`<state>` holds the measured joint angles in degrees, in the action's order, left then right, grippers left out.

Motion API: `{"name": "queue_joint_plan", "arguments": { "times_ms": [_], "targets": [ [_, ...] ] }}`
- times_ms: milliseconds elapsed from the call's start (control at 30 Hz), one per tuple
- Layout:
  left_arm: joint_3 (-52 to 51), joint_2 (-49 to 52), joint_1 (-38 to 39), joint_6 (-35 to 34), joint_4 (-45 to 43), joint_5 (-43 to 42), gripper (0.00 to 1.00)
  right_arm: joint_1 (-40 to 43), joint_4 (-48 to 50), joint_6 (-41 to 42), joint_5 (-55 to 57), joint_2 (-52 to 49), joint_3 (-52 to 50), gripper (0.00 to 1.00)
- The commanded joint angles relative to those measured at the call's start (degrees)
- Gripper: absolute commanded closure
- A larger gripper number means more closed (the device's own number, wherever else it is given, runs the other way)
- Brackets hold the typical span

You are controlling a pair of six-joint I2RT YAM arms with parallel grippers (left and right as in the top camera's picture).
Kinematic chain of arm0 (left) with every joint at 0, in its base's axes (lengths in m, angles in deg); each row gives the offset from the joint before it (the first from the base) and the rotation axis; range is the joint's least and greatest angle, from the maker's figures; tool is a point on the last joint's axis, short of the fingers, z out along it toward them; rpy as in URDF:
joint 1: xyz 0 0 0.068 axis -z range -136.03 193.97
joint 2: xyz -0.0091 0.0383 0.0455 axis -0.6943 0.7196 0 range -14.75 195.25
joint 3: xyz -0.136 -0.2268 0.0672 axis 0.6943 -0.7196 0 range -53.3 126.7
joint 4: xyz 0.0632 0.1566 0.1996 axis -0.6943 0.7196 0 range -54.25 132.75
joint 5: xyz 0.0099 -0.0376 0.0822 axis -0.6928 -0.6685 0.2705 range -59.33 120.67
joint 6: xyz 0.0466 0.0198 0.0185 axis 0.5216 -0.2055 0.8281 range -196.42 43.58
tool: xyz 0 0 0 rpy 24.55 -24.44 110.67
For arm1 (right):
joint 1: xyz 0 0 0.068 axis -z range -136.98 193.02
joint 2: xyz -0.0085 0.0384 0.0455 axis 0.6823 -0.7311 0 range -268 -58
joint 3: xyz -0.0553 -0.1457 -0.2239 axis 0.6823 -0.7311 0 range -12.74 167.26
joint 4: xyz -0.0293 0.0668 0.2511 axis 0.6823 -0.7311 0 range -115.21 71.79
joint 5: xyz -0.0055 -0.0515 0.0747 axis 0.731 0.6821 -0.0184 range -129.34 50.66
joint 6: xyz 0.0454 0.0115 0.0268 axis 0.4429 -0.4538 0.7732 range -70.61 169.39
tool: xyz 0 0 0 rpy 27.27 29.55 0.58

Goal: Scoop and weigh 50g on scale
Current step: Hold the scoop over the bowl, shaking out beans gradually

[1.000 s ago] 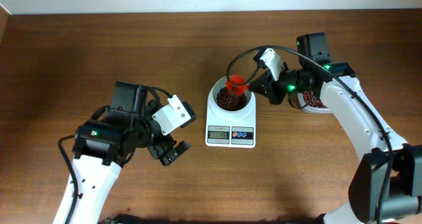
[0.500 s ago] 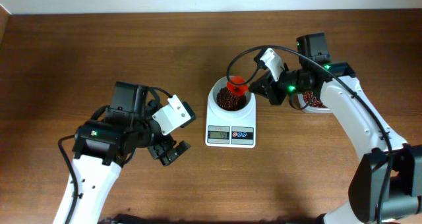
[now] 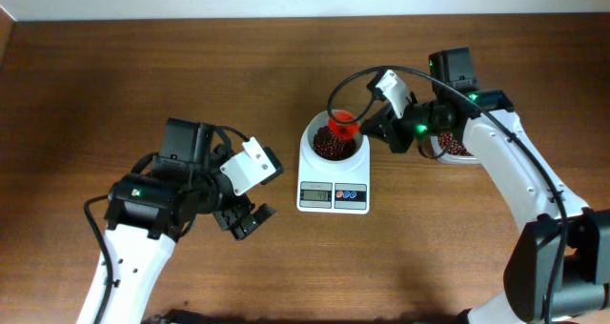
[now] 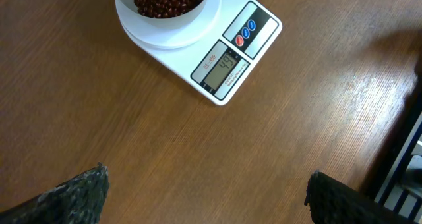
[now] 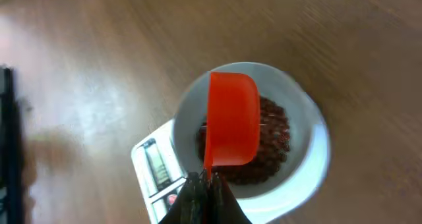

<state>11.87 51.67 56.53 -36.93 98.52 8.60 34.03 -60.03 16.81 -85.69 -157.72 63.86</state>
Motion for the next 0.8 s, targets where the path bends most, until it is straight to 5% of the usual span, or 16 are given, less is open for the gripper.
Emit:
{"name": "queue_joint_plan", "arguments": {
  "times_ms": [0, 67, 133, 233, 533, 600, 767],
  "targets": [
    [0.5, -0.8, -0.2, 0.7, -0.1, 0.0, 0.01, 0.0, 0.0, -4.9, -3.0, -1.0, 0.1, 0.96],
    [0.5, -0.8, -0.2, 0.7, -0.2, 0.0, 0.01, 0.0, 1.3, 2.6, 6.4, -1.0, 0.1, 0.96],
    [0.5, -0.8, -0.2, 0.7, -0.2, 0.0, 0.01, -0.1, -0.5, -3.6, -1.2, -1.0, 0.1, 0.96],
    [0.5, -0.8, -0.2, 0.7, -0.2, 0.0, 0.01, -0.1, 0.7, 1.0, 3.8, -1.0, 0.1, 0.96],
    [0.5, -0.8, -0.2, 0.7, -0.2, 0.0, 0.01, -0.1, 0.4, -3.2, 0.0, -1.0, 0.1, 0.96],
    [0.5, -0.8, -0.2, 0.7, -0.1, 0.0, 0.01, -0.1, -2.4, -10.1, -6.8, -1.0, 0.1, 0.96],
    [0.5, -0.8, -0.2, 0.7, -0.1, 0.0, 0.01, 0.0, 0.2, -4.8, -0.6, -1.2, 0.1, 0.96]
  ]
}}
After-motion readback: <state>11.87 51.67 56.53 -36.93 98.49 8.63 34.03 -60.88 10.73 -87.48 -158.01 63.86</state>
